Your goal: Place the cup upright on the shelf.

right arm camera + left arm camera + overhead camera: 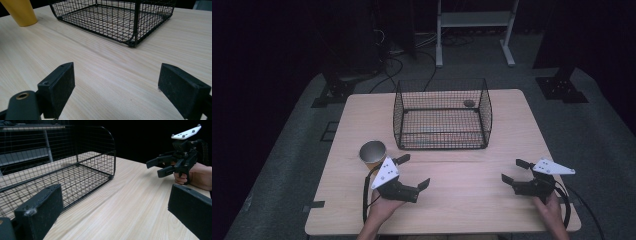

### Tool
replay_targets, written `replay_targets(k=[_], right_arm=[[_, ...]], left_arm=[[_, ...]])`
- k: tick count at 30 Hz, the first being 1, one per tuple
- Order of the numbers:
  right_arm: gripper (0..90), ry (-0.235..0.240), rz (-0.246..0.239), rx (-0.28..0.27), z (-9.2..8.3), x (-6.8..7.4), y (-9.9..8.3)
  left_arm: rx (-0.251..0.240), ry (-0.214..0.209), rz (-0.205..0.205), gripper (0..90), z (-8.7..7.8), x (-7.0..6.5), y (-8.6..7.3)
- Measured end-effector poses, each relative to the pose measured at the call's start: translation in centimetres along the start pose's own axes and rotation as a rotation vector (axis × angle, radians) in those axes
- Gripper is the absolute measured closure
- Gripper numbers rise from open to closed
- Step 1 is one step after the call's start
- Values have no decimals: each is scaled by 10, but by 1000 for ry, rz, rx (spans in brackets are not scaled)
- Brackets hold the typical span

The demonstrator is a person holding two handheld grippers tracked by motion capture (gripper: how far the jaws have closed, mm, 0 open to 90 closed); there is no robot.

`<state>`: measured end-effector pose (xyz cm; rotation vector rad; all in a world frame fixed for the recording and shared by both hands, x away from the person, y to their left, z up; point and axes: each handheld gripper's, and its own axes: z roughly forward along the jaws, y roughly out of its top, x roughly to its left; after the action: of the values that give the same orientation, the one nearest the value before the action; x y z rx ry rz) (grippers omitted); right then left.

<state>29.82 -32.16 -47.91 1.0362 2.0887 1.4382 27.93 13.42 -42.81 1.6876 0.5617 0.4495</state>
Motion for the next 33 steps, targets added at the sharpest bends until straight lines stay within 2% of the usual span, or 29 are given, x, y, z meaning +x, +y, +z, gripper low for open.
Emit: replay_targets(k=[6,21,23,28,33], right_arm=[[129,0,3,-2,0,0,0],[129,-8,-5,6,1,1,0],[129,-9,-9,12,1,1,0],[129,-18,-17,23,2,2,1],[129,-21,-27,32,3,4,1]], left_arm=[[-7,13,6,0,-9,7,5],[-4,31,38,0,-31,14,19],[10,51,57,0,-34,14,21],[22,72,65,0,-51,20,25],[29,120,71,0,-67,28,28]])
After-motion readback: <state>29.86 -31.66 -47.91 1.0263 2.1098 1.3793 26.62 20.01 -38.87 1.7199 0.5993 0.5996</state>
